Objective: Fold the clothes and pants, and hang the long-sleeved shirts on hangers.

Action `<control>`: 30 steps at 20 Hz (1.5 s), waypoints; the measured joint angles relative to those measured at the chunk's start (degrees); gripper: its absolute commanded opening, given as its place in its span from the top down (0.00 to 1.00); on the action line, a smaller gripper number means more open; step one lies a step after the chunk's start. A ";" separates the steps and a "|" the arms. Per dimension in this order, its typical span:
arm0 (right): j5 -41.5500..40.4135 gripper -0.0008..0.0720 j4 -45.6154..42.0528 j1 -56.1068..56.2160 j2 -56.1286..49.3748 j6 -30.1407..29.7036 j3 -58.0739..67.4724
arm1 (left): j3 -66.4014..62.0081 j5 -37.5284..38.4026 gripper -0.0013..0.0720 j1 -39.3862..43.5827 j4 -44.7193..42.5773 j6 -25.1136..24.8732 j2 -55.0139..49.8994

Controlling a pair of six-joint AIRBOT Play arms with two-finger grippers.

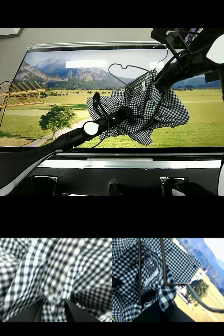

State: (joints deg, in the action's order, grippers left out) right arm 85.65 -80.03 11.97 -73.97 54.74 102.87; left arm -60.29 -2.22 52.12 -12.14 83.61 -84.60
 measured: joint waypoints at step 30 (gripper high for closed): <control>12.57 0.95 -5.92 8.72 0.87 12.98 -0.31 | -9.90 34.88 0.96 -25.27 -14.27 -4.33 -0.63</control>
State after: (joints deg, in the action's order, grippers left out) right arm 98.21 -85.95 20.69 -73.10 67.72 102.56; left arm -70.19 32.67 26.85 -26.41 79.29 -85.23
